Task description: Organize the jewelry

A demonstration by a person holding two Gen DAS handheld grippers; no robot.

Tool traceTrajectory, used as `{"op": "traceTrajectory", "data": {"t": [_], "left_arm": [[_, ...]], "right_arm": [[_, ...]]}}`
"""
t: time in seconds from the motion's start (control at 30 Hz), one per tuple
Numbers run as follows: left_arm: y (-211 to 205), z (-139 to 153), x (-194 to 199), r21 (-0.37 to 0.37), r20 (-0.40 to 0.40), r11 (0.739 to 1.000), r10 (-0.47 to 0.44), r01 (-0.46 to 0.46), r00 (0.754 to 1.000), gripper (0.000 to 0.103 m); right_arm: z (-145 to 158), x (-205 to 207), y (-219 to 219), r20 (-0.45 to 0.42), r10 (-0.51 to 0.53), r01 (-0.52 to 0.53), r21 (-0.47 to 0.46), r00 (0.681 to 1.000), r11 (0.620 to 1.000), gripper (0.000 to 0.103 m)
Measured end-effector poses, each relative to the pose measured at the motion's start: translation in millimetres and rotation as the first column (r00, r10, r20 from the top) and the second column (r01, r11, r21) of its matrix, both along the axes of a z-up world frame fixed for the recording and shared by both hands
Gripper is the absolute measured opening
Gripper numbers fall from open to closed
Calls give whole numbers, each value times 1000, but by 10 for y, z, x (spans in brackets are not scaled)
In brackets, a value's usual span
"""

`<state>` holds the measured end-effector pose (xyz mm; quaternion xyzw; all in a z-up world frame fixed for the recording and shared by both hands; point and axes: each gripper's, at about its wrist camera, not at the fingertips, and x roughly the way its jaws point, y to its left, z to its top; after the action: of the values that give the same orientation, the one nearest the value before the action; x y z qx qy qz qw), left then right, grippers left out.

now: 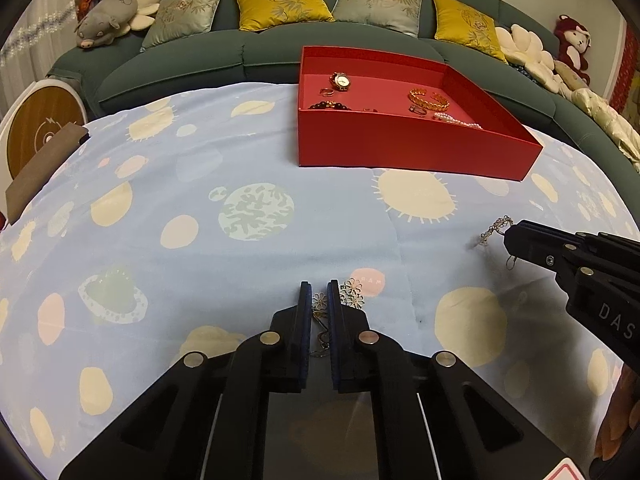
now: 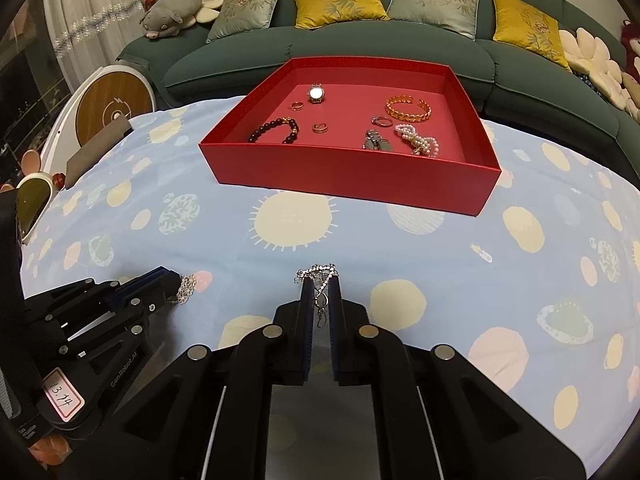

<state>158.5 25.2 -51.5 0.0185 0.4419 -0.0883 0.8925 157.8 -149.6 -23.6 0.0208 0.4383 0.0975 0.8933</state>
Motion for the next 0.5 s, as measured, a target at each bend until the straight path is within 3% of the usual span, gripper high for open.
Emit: {"op": "traceTrajectory", "data": {"t": [0.5], "left_arm": [[210, 525, -29, -111, 78, 994, 15, -6, 997, 0]], "right_arm": [[205, -29, -70, 45, -17, 16, 30, 999, 999, 6]]}}
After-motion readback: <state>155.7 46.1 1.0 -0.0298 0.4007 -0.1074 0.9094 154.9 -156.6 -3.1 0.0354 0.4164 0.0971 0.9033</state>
